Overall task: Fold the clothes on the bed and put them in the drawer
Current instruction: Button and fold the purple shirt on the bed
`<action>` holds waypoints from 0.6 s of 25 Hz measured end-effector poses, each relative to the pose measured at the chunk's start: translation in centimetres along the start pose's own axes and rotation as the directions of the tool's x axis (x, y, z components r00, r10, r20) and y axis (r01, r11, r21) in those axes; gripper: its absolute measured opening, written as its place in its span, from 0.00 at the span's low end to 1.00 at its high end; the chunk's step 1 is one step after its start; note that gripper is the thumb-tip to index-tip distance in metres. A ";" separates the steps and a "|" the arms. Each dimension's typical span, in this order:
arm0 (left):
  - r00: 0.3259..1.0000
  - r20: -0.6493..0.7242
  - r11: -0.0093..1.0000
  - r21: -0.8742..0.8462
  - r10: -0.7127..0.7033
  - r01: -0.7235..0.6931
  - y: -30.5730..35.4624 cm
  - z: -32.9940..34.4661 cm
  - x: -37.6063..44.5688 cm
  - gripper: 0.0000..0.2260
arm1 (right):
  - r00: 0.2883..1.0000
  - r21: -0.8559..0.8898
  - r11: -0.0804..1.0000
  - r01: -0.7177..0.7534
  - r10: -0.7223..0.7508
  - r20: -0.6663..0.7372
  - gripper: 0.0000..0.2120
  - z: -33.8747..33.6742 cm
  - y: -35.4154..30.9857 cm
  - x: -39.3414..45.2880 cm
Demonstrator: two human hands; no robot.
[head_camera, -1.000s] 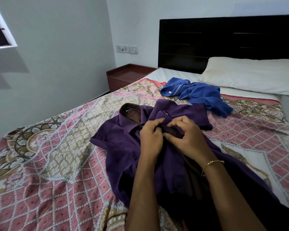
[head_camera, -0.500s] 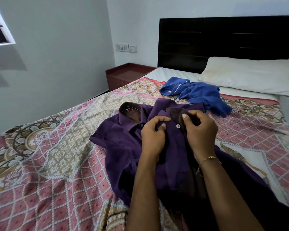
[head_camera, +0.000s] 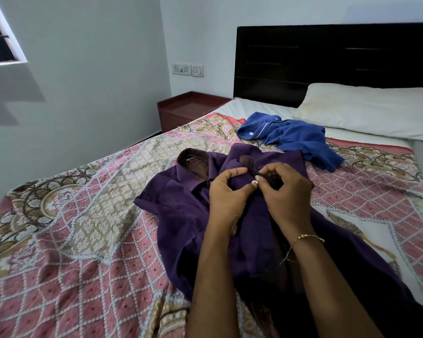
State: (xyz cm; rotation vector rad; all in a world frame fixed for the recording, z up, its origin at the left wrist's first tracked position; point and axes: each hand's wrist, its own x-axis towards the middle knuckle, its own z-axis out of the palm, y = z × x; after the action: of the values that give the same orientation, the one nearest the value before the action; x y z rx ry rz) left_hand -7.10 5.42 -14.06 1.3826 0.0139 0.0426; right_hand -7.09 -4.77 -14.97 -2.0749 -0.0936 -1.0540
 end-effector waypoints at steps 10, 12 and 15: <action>0.997 -0.078 0.997 -0.072 0.016 -0.021 0.0 -0.1 0.1 0.11 | 0.790 0.564 0.563 -0.605 0.512 0.337 0.09 -0.6 -0.7 0.1; 0.995 -0.102 0.995 -0.097 -0.024 0.014 -0.1 -0.1 0.2 0.10 | 0.757 0.588 0.495 -0.639 0.540 0.369 0.09 -0.7 -0.7 0.0; 0.990 -0.120 0.992 -0.107 -0.077 0.064 -0.3 -0.1 0.3 0.09 | 0.765 0.569 0.523 -0.635 0.532 0.364 0.10 -0.5 -0.6 -0.2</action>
State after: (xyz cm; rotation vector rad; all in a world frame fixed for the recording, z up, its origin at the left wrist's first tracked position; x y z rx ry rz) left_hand -6.81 5.48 -14.39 1.2740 0.1626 0.0686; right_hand -7.79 -4.61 -14.55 -1.3312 0.1436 -0.3397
